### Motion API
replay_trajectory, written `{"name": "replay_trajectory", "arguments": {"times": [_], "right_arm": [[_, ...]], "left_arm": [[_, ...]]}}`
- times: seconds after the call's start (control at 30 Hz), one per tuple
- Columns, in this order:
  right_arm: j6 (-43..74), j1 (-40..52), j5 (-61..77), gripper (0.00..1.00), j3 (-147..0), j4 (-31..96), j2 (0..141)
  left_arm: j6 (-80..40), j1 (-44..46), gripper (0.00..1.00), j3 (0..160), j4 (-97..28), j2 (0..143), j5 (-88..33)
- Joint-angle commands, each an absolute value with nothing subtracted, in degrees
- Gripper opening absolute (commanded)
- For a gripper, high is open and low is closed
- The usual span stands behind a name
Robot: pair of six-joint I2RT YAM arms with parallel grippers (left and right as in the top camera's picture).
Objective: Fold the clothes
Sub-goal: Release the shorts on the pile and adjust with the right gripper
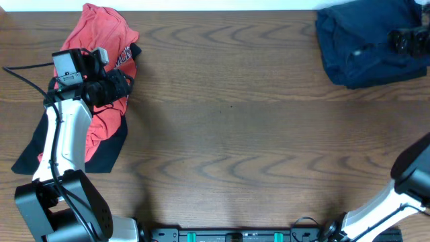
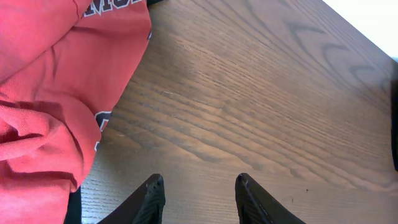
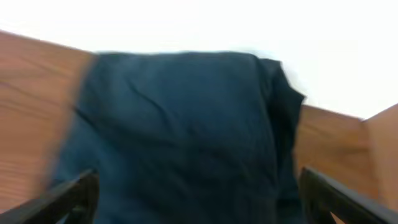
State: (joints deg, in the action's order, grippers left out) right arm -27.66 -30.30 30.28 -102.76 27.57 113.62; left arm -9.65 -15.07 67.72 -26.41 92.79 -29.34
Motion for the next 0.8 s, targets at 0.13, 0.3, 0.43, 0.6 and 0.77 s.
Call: {"name": "replay_trajectory", "arguments": {"times": [0.13,0.3,0.43,0.6,0.77], "right_arm": [[-19.29,-30.55,35.24,0.99,-103.92,34.57,109.08],[-21.06,-27.27,32.36,0.99,-103.70,30.57,112.16],[-20.99,-23.35,23.94,0.99,-103.70,21.74,118.15],[-20.91,-19.94,15.29,0.99,-103.70,8.36,126.58],[-17.32,-19.64,11.70,0.99,-103.70,-4.21,134.91]], "left_arm": [[-10.09,-15.03,0.40,67.61,-26.55,93.54,-28.84],[-10.09,-15.03,0.40,67.61,-26.44,93.97,-28.84],[-10.11,-15.03,0.40,67.61,-26.55,94.32,-28.84],[-10.11,-15.03,0.40,67.61,-26.55,94.32,-28.84],[-10.09,-15.03,0.40,67.61,-26.46,94.32,-28.84]]}}
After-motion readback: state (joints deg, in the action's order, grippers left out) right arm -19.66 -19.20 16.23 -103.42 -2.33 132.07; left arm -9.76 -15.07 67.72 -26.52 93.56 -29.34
